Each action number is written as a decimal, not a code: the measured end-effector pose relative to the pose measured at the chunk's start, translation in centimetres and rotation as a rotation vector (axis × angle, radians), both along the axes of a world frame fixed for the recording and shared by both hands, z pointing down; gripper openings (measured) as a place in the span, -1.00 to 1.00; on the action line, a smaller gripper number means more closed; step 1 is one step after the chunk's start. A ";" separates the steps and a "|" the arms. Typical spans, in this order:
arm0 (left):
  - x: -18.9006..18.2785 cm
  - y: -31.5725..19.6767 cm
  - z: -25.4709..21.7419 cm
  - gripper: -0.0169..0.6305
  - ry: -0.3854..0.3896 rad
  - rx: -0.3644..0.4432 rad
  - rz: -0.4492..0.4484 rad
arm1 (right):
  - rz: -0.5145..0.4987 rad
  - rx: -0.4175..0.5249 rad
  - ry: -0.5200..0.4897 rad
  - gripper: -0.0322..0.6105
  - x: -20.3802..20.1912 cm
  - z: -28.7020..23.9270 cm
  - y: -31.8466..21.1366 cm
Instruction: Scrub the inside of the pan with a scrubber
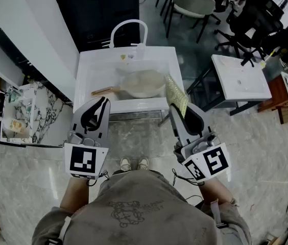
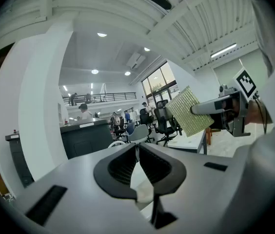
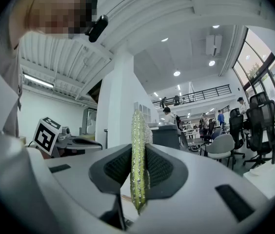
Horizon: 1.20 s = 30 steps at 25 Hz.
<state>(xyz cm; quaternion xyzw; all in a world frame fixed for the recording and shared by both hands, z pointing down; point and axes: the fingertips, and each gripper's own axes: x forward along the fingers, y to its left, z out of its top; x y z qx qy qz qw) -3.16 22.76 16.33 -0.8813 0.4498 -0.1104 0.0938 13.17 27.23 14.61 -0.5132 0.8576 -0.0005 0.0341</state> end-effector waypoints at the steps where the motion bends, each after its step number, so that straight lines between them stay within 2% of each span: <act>1: 0.2 0.2 -0.1 -0.84 -0.001 0.000 -0.001 | -0.005 -0.005 -0.011 -0.66 0.2 0.0 0.1; 19: 4.3 2.1 0.8 -0.84 -0.049 -0.009 -0.029 | -0.059 -0.031 -0.052 -0.66 3.8 1.8 1.2; 30: 3.5 1.3 1.9 -0.84 -0.051 -0.033 -0.062 | -0.079 -0.065 -0.044 -0.66 3.7 3.0 -0.4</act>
